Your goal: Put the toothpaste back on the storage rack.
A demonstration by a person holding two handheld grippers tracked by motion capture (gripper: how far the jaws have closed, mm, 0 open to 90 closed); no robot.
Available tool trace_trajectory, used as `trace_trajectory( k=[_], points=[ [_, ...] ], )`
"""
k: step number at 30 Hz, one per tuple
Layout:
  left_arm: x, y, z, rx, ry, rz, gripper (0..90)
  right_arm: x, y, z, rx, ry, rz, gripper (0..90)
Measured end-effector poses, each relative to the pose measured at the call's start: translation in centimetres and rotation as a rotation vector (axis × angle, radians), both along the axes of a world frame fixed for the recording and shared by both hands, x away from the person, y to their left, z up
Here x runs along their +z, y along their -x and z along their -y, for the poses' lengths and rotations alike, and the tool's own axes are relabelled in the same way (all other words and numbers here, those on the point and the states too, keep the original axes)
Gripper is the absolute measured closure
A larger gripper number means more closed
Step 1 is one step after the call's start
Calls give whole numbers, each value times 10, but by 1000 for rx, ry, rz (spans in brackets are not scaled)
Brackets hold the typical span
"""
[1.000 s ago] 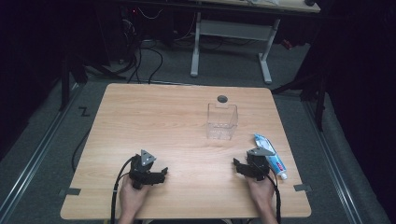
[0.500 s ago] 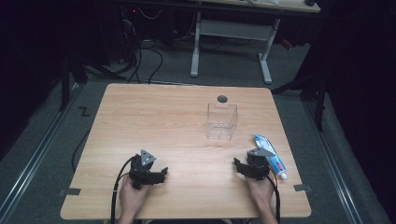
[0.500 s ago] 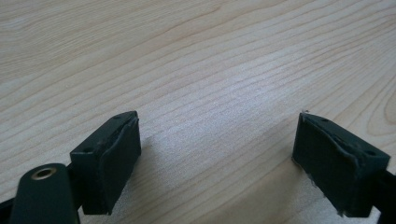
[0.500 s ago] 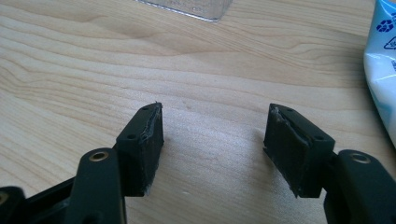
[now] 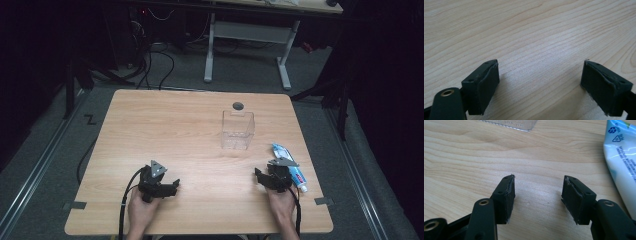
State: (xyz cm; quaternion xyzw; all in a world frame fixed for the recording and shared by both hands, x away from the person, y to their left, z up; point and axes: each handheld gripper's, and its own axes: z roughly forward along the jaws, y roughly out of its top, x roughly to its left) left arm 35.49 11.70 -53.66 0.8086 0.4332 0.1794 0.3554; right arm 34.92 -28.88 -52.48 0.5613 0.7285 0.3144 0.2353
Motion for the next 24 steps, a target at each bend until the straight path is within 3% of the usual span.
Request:
trace_trajectory(
  k=[9, 15, 24],
  points=[
    [0, 0, 0, 0, 0, 0, 154, 10, 12, 6, 18, -21, 21, 483],
    [0, 0, 0, 1, 0, 0, 154, 12, 16, 10, 12, -59, 3, 484],
    [0, 0, 0, 0, 0, 0, 155, 24, 25, 17, 23, -58, 31, 485]
  ],
)
